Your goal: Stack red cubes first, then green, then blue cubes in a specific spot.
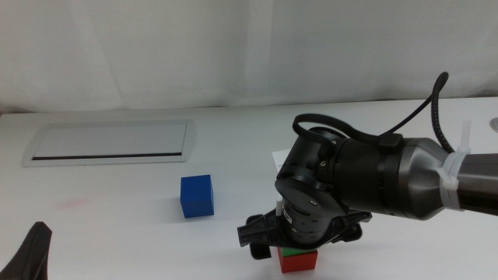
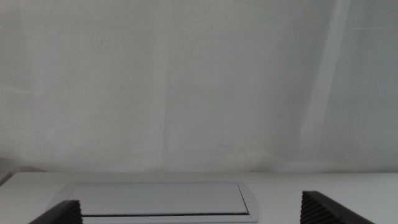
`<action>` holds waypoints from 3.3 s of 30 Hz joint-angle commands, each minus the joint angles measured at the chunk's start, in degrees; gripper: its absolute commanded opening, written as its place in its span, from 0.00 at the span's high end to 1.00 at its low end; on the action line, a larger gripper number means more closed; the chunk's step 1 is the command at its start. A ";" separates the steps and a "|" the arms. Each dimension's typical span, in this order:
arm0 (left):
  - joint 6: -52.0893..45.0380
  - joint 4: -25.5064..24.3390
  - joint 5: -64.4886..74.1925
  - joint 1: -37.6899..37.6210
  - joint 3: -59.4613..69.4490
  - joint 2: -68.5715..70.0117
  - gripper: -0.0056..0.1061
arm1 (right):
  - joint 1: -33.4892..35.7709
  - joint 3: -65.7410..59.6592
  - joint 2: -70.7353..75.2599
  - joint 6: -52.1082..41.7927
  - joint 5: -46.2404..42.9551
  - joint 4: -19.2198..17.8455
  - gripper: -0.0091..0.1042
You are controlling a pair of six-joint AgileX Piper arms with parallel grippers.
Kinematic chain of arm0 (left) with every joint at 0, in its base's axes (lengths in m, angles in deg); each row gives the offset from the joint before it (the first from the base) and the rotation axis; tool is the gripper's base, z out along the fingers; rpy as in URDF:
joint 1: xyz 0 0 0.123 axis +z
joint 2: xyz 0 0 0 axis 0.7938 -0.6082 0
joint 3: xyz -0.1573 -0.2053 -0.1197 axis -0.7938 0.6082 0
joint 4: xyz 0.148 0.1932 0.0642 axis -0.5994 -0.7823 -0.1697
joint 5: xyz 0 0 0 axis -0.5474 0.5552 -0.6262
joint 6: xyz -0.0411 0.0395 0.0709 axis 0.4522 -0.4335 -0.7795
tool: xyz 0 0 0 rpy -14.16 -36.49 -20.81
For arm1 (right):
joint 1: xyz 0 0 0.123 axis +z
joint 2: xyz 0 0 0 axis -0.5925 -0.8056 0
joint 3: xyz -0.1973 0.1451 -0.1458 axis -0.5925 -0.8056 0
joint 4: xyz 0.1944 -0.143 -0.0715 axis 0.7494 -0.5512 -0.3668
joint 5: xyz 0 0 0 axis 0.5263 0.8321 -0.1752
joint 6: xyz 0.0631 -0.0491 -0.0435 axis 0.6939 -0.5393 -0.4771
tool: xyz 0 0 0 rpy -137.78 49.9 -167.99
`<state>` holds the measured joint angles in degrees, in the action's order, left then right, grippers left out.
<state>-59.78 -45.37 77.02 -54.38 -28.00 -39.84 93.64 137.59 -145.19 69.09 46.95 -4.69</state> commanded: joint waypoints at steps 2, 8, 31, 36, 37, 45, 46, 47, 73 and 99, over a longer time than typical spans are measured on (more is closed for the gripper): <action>0.32 0.42 -0.62 0.23 0.90 0.21 0.17 | -0.21 -0.11 0.35 -0.57 0.44 -0.17 0.06; 0.32 0.42 -0.62 0.23 0.90 0.21 0.17 | -0.21 0.22 3.95 -1.09 -0.62 -1.00 0.09; 0.32 0.42 -0.99 0.23 0.90 0.21 0.17 | -45.03 4.51 31.68 -42.73 -0.95 6.70 0.09; 0.32 0.42 -0.99 0.23 0.90 0.21 0.17 | -46.54 2.64 36.09 -54.78 0.58 13.48 0.10; 0.32 0.42 -0.99 0.23 0.90 0.21 0.17 | -46.54 2.16 37.04 -57.77 1.71 17.40 0.10; 3.04 0.42 -0.99 0.23 0.90 0.21 0.17 | -46.54 -3.43 45.64 -70.95 6.37 31.11 0.14; 3.48 0.42 -0.99 0.23 0.90 0.21 0.17 | -46.42 -4.40 47.02 -71.17 7.18 31.11 0.14; 4.29 0.42 -0.99 0.23 0.90 0.21 0.17 | -46.30 -5.49 48.38 -71.66 7.43 31.11 0.14; -7.25 21.00 46.06 -5.03 -53.36 -48.44 0.18 | -43.41 -9.75 54.42 -79.09 10.10 36.72 0.14; 36.53 -6.86 49.65 -31.86 -61.96 -76.61 0.19 | -43.41 -9.75 54.42 -78.50 10.35 37.50 0.14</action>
<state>-24.93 -52.60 127.43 -85.81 -89.65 -115.59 50.20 128.09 -90.94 -9.03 57.06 32.16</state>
